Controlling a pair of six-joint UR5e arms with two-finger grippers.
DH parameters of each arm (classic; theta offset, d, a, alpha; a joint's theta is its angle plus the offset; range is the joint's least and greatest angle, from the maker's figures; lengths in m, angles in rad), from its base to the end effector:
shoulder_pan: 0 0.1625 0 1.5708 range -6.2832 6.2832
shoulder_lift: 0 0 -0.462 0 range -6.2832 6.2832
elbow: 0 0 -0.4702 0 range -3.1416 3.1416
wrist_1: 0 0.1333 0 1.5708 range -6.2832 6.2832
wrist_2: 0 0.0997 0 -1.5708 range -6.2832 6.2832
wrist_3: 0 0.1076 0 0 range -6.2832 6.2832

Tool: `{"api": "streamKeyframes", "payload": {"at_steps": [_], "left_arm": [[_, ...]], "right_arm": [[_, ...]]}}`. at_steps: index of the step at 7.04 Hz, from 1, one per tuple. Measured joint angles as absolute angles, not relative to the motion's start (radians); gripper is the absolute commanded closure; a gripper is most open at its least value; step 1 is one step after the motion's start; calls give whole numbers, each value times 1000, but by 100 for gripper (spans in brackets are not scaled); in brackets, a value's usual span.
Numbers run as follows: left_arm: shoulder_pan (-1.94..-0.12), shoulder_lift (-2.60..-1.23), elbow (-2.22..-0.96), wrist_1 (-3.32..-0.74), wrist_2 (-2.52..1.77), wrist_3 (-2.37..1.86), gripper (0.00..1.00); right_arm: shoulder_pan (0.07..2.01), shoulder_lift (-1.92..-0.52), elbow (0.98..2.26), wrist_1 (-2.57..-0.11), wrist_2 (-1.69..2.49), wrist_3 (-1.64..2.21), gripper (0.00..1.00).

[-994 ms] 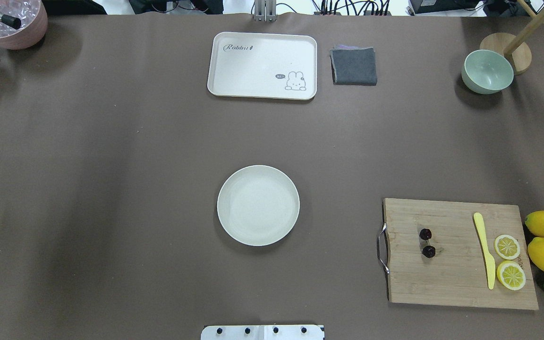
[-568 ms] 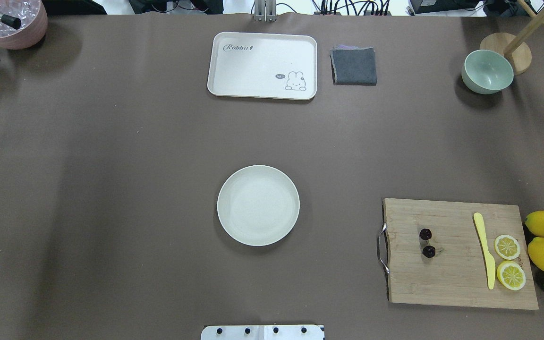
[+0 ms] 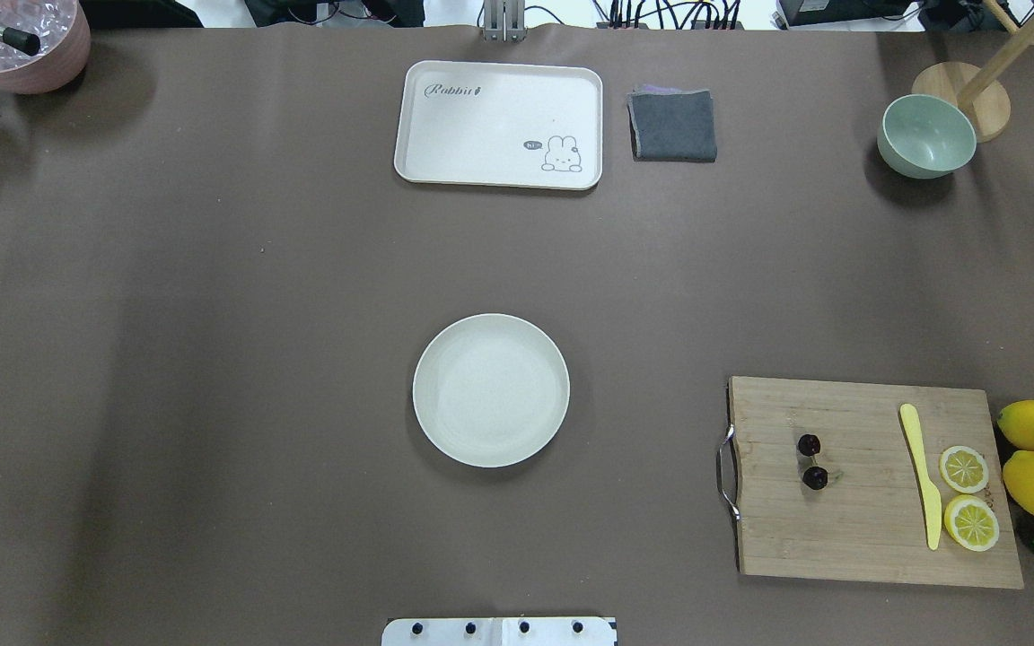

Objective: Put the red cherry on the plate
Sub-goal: 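Move the right gripper over the cherries on the cutting board, then lower the right gripper and grasp a dark red cherry by its stem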

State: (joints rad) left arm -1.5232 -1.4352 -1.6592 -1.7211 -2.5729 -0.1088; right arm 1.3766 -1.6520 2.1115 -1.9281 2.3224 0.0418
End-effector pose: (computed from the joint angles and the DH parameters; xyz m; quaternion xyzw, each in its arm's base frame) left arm -0.0182 -0.5138 0.6898 0.0076 0.4818 -0.0021 0.8763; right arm -0.0361 -0.4935 0.4825 0.0040 -0.3696 -0.0894 0.9249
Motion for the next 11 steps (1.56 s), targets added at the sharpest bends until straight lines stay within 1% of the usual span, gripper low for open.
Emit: {"api": "streamKeyframes", "payload": {"at_steps": [3, 5, 7, 8, 9, 11], "left_arm": [[-1526, -1416, -1689, -1721, -2573, -112, 3], [-1534, -1388, -1726, -1721, -2572, -112, 3], [-1536, -1376, -1741, -1721, -2571, -112, 3], [-1537, -1375, -1738, -1720, -2570, -112, 3], [-1537, -1374, -1736, -1720, -2568, -114, 3], [-1537, -1377, -1734, -1714, -2565, -120, 3]], "right_arm": [[1161, -1665, 2309, -1896, 2312, 385, 1], [971, -1697, 2365, -1740, 2231, 643, 1], [774, -1700, 2369, -1676, 2105, 782, 1], [686, -1673, 2353, -1669, 2046, 843, 2], [618, -1625, 2311, -1666, 2002, 894, 2], [548, -1544, 2202, -1655, 1965, 927, 5]]}}
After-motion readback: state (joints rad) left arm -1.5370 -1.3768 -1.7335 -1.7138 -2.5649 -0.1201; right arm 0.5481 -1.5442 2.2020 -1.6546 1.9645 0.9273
